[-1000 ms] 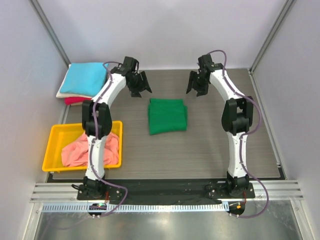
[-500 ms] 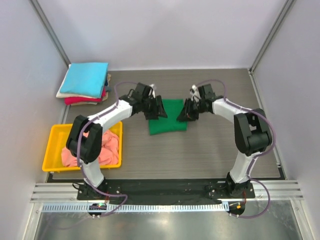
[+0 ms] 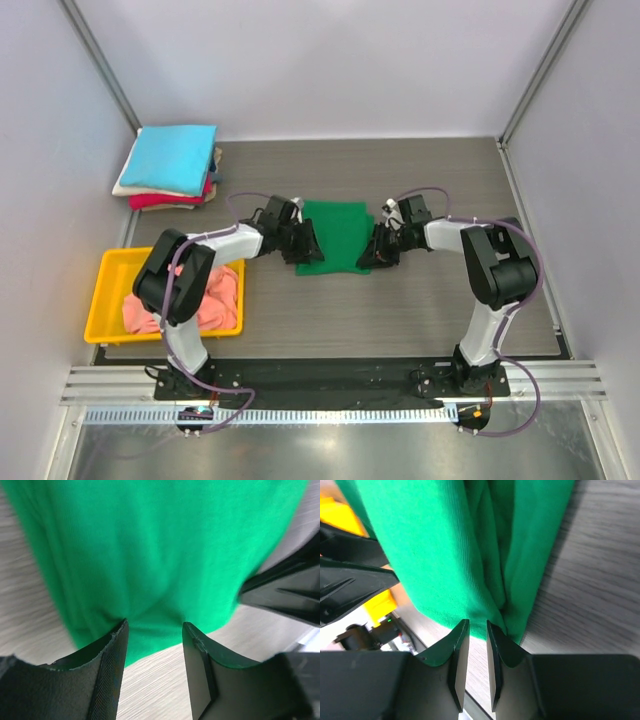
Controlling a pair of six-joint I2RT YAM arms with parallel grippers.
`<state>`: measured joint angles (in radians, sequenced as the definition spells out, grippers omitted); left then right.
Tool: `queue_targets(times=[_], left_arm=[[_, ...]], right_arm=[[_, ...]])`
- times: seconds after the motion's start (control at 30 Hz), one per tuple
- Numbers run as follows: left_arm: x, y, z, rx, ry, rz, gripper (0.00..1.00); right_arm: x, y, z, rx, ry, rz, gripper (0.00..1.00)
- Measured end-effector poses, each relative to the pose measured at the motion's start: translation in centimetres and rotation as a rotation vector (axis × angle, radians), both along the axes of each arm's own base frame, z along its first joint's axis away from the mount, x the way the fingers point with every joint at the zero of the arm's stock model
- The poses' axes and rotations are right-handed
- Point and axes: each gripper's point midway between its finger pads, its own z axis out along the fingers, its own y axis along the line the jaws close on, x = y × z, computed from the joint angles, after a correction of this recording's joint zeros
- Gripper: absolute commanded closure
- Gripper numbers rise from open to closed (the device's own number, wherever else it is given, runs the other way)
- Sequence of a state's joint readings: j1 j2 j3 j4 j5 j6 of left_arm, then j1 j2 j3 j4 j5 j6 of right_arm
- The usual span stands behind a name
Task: Fold and stack the t-shirts
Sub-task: Fold the tshirt
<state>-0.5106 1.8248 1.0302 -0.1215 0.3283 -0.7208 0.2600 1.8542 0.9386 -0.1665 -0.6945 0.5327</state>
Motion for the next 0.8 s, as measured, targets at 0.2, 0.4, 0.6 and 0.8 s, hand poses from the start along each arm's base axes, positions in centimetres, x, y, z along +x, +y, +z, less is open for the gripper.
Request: queue_targets(times=[0.2, 0.4, 0.6, 0.8], left_arm=[[-0.5, 2.9, 1.1, 0.205, -0.043, 0.017, 0.48], [-0.2, 2.5, 6.1, 0.245, -0.15, 0.006, 0.47], [-1.0, 3.2, 9.0, 0.253, -0.203, 0.006, 0.47], [-2.0, 4.9, 9.8, 0.285, -0.219, 0.026, 0.46]], right_arm=[[0.1, -0.9, 1.0, -0.168, -0.03, -0.01, 0.7], [1.3, 1.7, 6.2, -0.213, -0.161, 0.035, 0.68], [1.1, 6.5, 8.9, -0.149, -0.237, 0.118, 0.7], [1.3, 6.8, 2.7, -0.181, -0.146, 0.12, 0.74]])
